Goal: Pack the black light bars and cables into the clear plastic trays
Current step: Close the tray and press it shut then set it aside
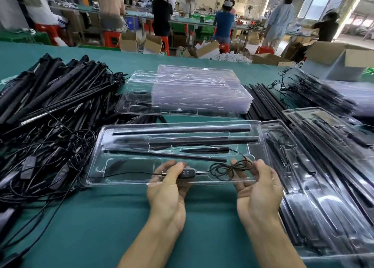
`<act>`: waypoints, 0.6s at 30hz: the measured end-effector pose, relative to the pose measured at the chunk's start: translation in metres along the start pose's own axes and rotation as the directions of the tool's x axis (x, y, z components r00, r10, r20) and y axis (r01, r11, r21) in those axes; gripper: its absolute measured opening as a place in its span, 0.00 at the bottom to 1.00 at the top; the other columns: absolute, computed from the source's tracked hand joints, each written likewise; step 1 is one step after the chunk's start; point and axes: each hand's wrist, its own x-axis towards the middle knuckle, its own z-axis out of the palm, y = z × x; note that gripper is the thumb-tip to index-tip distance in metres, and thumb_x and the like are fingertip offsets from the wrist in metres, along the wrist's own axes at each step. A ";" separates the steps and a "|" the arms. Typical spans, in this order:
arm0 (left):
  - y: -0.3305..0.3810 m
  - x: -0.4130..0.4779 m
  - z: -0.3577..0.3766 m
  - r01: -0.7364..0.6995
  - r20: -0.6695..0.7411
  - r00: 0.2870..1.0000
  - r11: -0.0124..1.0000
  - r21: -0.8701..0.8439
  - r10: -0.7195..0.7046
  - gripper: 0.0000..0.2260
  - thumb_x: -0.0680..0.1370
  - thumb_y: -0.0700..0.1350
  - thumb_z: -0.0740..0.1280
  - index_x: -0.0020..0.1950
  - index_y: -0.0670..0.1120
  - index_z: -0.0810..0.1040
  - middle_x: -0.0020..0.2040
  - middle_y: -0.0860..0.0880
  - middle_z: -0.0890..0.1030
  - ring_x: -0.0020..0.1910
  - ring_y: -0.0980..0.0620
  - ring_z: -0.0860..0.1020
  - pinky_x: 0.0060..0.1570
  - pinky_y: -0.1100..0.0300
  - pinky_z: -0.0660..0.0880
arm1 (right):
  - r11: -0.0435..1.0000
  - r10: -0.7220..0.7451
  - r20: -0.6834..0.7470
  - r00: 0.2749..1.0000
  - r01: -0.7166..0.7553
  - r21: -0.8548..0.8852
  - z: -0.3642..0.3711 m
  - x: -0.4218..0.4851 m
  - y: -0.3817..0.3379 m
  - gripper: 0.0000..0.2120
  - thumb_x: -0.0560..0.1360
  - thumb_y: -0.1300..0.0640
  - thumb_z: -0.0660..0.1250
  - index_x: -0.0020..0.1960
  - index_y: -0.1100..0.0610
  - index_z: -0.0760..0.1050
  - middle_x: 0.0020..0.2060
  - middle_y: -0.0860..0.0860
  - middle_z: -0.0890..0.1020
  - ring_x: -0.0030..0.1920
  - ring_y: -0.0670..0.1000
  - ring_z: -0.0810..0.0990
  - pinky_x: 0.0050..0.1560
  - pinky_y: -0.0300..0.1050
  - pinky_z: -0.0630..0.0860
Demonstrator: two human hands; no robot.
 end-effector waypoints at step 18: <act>-0.012 0.014 0.004 -0.183 -0.160 0.966 0.976 0.118 0.200 0.12 0.72 0.29 0.69 0.48 0.44 0.73 0.25 0.50 0.79 0.25 0.51 0.80 0.48 0.49 0.73 | 0.992 0.120 -0.164 0.979 -0.124 -0.016 -0.003 -0.002 0.009 0.05 0.80 0.60 0.65 0.45 0.53 0.73 0.40 0.52 0.82 0.35 0.50 0.81 0.25 0.36 0.74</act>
